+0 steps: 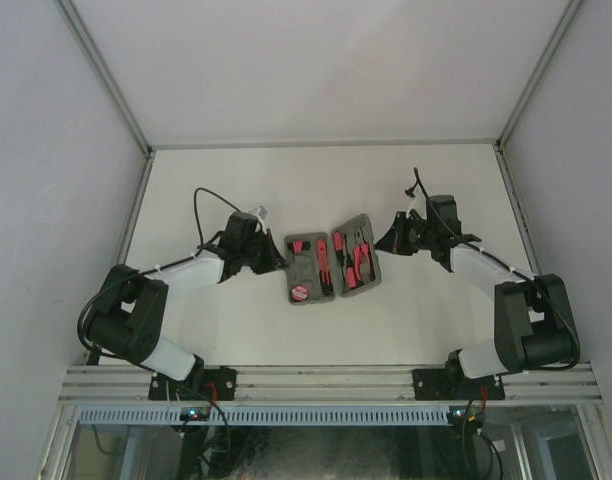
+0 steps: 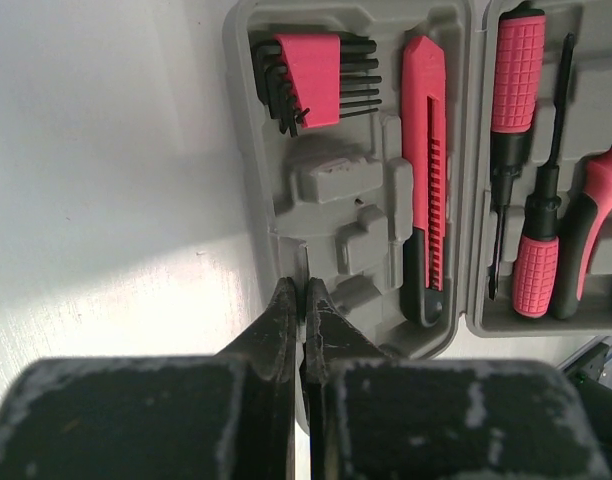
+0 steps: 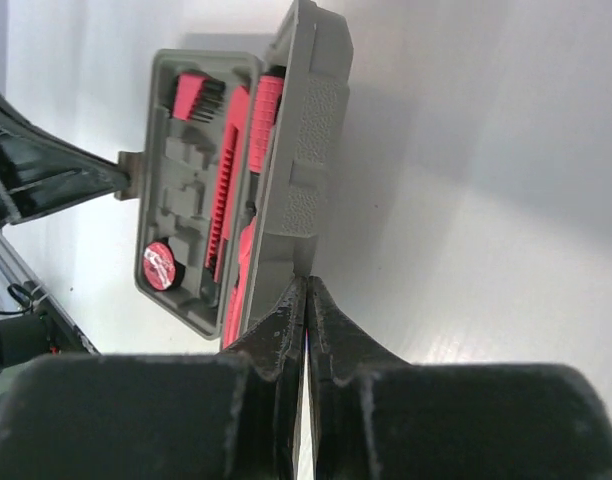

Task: Sort the tools into containers
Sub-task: Close the storage box at the center of the board.

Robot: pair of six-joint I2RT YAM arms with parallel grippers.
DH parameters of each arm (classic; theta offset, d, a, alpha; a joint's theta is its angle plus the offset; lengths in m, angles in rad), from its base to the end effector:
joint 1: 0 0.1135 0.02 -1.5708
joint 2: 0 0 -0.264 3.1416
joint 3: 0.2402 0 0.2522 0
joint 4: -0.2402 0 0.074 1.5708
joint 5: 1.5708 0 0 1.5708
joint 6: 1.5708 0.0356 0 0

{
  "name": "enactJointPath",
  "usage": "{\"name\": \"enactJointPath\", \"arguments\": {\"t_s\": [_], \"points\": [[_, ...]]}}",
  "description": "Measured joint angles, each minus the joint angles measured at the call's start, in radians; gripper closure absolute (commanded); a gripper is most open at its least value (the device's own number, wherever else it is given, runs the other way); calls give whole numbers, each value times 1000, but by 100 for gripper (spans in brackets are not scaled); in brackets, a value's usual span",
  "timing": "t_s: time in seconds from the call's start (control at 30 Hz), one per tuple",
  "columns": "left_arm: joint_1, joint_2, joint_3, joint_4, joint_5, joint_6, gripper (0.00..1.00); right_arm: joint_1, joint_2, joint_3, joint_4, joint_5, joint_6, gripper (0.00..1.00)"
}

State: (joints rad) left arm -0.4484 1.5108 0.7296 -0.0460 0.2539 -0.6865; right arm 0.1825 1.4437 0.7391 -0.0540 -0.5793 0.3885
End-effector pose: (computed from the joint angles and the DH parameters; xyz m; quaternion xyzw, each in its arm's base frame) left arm 0.2609 -0.1354 0.1673 -0.0641 0.9231 -0.2932 0.2405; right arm 0.2790 0.0713 0.1910 -0.0217 0.8873 0.3584 0.2894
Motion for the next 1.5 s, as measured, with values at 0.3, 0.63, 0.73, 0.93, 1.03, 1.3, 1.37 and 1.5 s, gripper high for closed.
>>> {"name": "enactJointPath", "arguments": {"t_s": [0.3, 0.63, 0.73, 0.93, 1.03, 1.3, 1.37, 1.5], "points": [[-8, -16, 11, -48, -7, -2, 100, 74, -17, 59, 31, -32, 14, 100], [-56, -59, 90, -39, 65, -19, 100, 229, 34, 130, 47, -63, 61, 100], [-64, -61, 99, -32, 76, -22, 100, 269, 82, 148, 39, -55, 70, 100], [-61, -60, 97, -48, 68, -21, 100, 332, 206, 188, 36, -40, 87, 100], [-62, -59, 95, -47, 63, -21, 100, 346, 249, 196, 42, -35, 100, 100], [-58, -32, 43, -23, 47, -29, 100, 362, 312, 233, 64, -21, 117, 100], [-58, -16, 27, -13, 45, -34, 99, 369, 320, 237, 60, -9, 117, 100], [-60, -5, -3, 0, 38, -40, 95, 374, 318, 237, 32, 32, 107, 93]]}}
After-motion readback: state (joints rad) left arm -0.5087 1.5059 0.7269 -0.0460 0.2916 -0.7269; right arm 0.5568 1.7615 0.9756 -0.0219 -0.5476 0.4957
